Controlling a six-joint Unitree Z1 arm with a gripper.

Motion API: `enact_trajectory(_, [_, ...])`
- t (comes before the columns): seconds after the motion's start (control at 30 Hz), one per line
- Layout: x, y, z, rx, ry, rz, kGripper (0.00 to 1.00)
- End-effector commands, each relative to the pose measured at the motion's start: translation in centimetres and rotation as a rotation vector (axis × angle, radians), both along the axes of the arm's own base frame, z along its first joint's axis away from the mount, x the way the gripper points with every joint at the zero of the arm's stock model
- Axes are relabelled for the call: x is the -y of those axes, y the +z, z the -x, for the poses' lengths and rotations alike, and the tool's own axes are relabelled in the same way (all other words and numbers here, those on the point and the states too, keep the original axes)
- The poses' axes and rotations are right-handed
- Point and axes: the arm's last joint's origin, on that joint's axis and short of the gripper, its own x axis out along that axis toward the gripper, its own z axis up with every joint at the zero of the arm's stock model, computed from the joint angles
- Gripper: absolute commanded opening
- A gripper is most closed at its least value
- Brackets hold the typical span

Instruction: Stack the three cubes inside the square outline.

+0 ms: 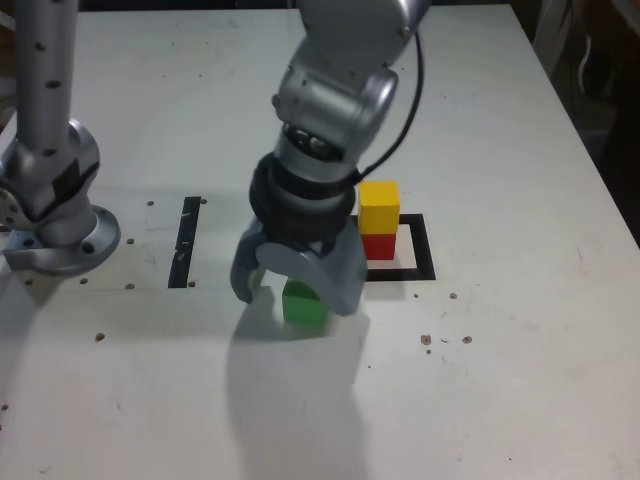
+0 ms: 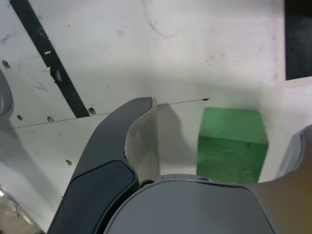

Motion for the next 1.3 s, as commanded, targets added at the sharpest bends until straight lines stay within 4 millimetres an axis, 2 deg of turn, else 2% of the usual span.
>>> enact_trajectory(0.0, [0.3, -0.4, -0.7, 0.001, -0.01, 0.012, 0.88])
enact_trajectory(0.17, [0.7, -0.9, -1.5, 0.006, -0.027, 0.029, 0.77])
enact_trajectory(0.43, [0.5, -0.8, -1.5, 0.024, -0.007, 0.001, 0.45])
enact_trajectory(0.6, [0.4, 0.1, -1.0, 0.056, 0.019, 0.017, 0.32])
enact_trajectory(0.8, [0.3, 0.9, -0.7, 0.096, 0.024, 0.038, 0.26])
enact_trajectory(1.0, [0.1, 1.6, -0.3, 0.126, 0.023, 0.044, 0.17])
enact_trajectory(1.27, [-0.6, 3.2, 1.3, 0.116, 0.02, 0.032, 0.13])
